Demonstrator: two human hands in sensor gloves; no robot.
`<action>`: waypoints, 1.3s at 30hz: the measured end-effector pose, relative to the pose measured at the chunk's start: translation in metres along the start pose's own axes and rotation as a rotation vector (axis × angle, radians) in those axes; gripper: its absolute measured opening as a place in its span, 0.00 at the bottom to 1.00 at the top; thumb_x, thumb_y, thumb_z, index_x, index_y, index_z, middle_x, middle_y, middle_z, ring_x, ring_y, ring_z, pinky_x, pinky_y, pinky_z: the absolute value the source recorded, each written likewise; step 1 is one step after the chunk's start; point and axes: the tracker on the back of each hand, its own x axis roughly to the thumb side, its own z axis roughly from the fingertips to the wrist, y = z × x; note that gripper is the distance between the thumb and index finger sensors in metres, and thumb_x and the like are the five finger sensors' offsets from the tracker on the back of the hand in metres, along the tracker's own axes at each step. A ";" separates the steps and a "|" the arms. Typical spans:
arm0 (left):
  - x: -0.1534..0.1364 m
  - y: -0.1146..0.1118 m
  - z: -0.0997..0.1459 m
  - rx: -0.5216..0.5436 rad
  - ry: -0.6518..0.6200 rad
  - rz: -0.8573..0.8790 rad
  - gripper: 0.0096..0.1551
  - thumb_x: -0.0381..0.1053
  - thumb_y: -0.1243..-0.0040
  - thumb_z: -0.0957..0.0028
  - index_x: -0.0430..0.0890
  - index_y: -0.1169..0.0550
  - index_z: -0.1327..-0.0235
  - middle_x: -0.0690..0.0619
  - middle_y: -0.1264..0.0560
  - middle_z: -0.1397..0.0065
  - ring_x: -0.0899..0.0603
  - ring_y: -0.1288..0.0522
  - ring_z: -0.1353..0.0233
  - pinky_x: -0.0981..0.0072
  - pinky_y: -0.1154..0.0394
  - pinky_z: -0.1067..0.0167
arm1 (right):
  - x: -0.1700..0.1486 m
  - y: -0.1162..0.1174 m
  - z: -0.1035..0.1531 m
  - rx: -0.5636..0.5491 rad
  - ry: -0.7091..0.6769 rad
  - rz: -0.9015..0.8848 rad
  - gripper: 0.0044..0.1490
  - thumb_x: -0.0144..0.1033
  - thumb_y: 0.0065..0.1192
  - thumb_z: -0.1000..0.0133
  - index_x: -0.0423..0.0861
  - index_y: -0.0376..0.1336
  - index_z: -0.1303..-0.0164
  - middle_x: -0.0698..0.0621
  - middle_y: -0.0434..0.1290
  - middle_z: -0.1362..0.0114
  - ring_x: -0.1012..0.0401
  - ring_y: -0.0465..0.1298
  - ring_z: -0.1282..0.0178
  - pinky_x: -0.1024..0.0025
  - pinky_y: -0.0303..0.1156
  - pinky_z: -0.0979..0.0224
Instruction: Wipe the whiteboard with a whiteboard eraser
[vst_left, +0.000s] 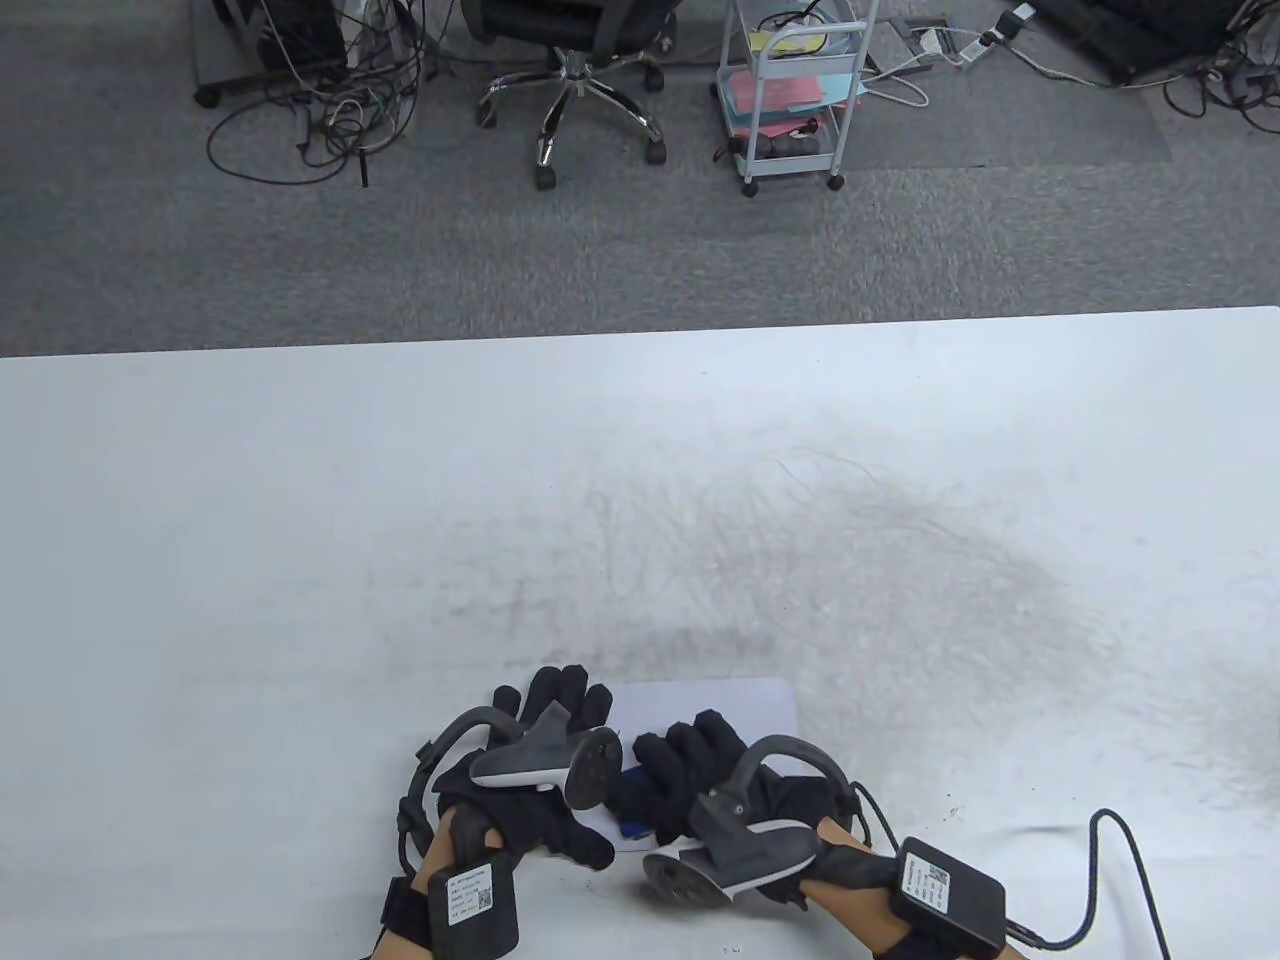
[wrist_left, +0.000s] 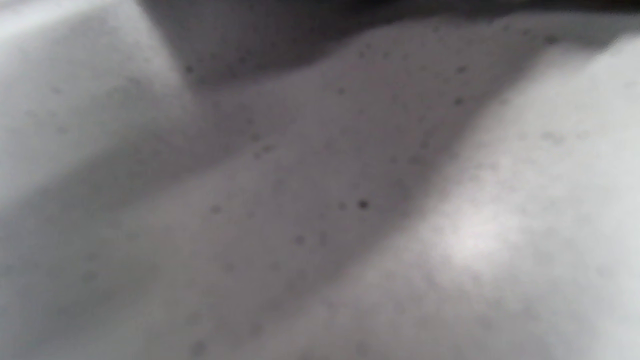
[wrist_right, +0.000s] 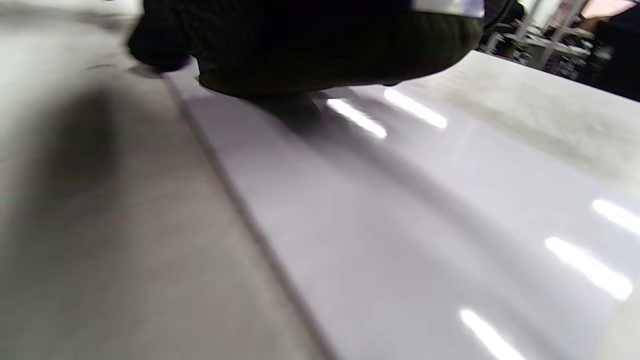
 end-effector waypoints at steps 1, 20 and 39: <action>0.000 0.000 0.000 -0.001 -0.001 0.002 0.85 0.84 0.53 0.75 0.37 0.75 0.25 0.30 0.77 0.22 0.24 0.72 0.22 0.26 0.60 0.28 | -0.009 0.000 -0.008 0.008 0.035 -0.018 0.36 0.49 0.46 0.32 0.59 0.46 0.12 0.39 0.53 0.07 0.39 0.61 0.13 0.32 0.55 0.14; -0.001 0.000 0.000 -0.001 0.007 0.007 0.85 0.84 0.53 0.76 0.37 0.75 0.25 0.31 0.77 0.22 0.25 0.72 0.22 0.26 0.61 0.28 | -0.023 -0.005 -0.031 -0.046 0.093 0.079 0.37 0.49 0.48 0.33 0.55 0.48 0.13 0.37 0.58 0.09 0.38 0.66 0.17 0.33 0.61 0.17; -0.001 0.000 0.001 -0.002 0.009 0.002 0.85 0.83 0.53 0.76 0.38 0.75 0.25 0.31 0.77 0.21 0.24 0.72 0.22 0.26 0.60 0.28 | 0.037 -0.002 0.027 -0.024 -0.118 0.108 0.36 0.50 0.47 0.33 0.59 0.47 0.13 0.39 0.56 0.08 0.40 0.64 0.15 0.32 0.58 0.16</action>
